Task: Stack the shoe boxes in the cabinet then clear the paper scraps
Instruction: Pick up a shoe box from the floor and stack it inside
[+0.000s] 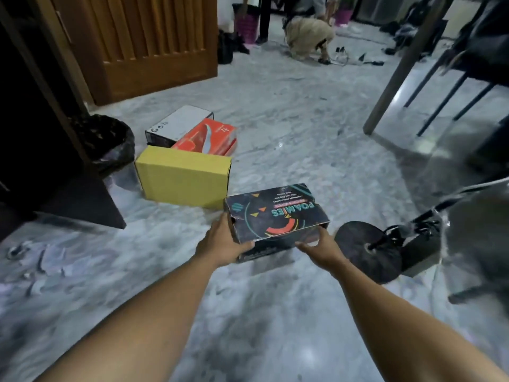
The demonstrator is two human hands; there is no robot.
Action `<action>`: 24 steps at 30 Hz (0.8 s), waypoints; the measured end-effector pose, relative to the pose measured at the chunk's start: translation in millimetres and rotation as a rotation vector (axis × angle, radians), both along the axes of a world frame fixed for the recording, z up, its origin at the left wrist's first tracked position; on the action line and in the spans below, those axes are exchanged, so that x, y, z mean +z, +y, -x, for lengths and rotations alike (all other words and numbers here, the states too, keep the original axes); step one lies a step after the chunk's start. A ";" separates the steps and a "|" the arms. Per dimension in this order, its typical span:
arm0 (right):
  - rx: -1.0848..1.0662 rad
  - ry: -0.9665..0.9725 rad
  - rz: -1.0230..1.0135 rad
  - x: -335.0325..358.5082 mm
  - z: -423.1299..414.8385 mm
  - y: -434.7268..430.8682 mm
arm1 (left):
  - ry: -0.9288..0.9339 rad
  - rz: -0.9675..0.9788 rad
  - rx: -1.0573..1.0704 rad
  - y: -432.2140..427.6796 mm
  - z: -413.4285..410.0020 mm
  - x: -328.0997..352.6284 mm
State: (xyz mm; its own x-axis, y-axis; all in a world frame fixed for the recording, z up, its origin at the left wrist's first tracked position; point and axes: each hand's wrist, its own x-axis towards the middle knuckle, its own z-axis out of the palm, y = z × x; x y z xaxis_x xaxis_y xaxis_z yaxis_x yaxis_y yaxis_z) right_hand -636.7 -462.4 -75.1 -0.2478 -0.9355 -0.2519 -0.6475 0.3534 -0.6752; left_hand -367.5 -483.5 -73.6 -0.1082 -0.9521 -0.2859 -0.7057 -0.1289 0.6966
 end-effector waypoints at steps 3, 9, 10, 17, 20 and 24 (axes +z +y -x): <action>-0.065 -0.084 0.023 -25.9 21.8 -13.3 | 0.019 -0.079 0.079 -7.6 0.8 -54.7; -0.116 -0.157 0.070 -49.3 54.9 -47.3 | 0.128 -0.137 0.141 -8.5 10.9 -85.0; -0.107 -0.168 0.062 -51.4 58.5 -56.0 | 0.134 -0.135 0.142 -9.8 13.9 -87.0; -0.105 -0.292 -0.005 -61.3 66.7 -80.8 | 0.279 -0.137 0.150 -29.5 23.5 -107.2; -0.067 -0.354 -0.001 -66.8 62.0 -66.4 | 0.258 -0.065 0.203 -22.3 19.5 -99.9; 0.006 -0.403 0.043 -80.3 57.2 -40.9 | 0.169 -0.043 0.173 -11.6 -2.9 -97.4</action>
